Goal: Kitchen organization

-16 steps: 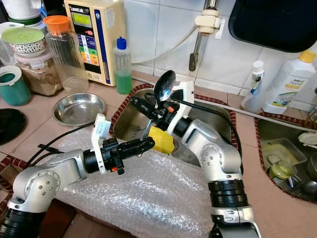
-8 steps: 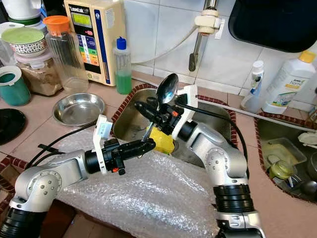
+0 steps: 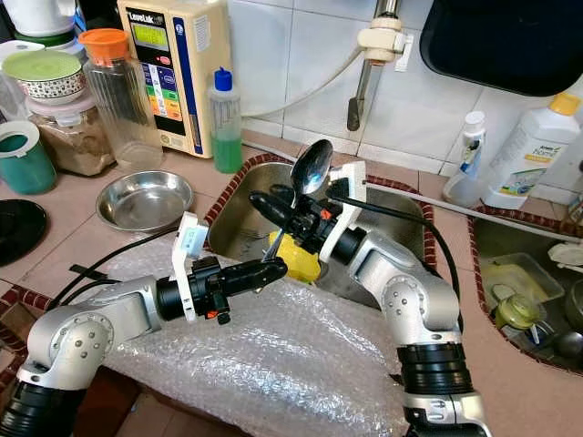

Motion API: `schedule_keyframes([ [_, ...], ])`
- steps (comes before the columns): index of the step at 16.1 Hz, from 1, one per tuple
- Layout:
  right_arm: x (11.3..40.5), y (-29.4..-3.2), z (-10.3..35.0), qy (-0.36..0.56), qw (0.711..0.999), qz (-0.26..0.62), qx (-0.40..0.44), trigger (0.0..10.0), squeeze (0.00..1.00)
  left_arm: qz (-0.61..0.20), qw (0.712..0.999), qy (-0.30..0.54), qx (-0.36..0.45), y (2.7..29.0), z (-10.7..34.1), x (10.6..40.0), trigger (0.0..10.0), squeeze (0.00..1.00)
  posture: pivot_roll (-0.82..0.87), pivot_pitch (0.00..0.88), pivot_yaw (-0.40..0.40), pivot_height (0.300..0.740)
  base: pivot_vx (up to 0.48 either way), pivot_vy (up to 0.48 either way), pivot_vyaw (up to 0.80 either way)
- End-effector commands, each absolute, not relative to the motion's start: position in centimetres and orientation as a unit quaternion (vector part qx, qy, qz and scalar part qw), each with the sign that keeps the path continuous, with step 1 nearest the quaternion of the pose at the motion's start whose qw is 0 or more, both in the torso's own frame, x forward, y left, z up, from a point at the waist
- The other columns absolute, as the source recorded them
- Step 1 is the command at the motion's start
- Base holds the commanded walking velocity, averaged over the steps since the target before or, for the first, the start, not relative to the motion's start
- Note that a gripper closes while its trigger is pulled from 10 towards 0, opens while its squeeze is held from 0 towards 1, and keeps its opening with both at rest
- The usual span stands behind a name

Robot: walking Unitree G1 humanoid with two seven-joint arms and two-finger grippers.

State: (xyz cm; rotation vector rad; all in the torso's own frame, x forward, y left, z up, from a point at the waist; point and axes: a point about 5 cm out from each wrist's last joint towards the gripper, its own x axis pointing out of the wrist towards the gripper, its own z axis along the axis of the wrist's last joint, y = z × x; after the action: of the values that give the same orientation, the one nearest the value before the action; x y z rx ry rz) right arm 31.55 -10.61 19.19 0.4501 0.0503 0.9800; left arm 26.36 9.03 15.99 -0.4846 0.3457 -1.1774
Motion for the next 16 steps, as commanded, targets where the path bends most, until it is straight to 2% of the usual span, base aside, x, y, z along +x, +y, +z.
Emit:
schedule_keyframes([
  [1,31.5,-11.6,18.3,0.040,0.867,0.449,0.212,0.0,0.00,-0.544,0.800,0.134,-0.216,9.6,17.1,26.7,0.0,0.00,0.09,0.000,-0.046,0.740,0.000,0.000,0.00],
  [6,32.1,-11.9,18.5,0.028,0.881,0.422,0.210,0.0,0.00,-0.533,0.808,0.136,-0.210,9.6,16.7,26.9,0.0,0.00,0.09,0.000,-0.046,0.740,0.000,0.000,0.00],
  [8,32.7,-12.1,18.7,0.018,0.898,0.391,0.200,0.0,0.00,-0.495,0.835,0.131,-0.202,10.0,16.2,27.7,0.0,0.00,0.09,0.000,-0.046,0.740,0.000,0.000,0.00],
  [10,33.4,-12.4,18.8,0.009,0.919,0.356,0.166,0.0,0.00,-0.423,0.877,0.125,-0.192,10.6,15.5,29.1,0.0,0.00,0.09,0.000,-0.047,0.740,0.000,0.000,0.00],
  [15,34.5,-12.6,19.3,-0.013,0.938,0.319,0.132,0.0,0.00,-0.352,0.910,0.117,-0.184,11.6,15.0,30.3,0.0,0.00,0.10,0.000,-0.049,0.740,0.000,0.000,0.00],
  [16,34.6,-12.6,19.4,-0.014,0.939,0.318,0.133,0.0,0.00,-0.347,0.912,0.118,-0.182,11.7,14.9,30.4,6.1,0.00,0.10,0.000,-0.049,0.740,0.000,0.000,0.00],
])
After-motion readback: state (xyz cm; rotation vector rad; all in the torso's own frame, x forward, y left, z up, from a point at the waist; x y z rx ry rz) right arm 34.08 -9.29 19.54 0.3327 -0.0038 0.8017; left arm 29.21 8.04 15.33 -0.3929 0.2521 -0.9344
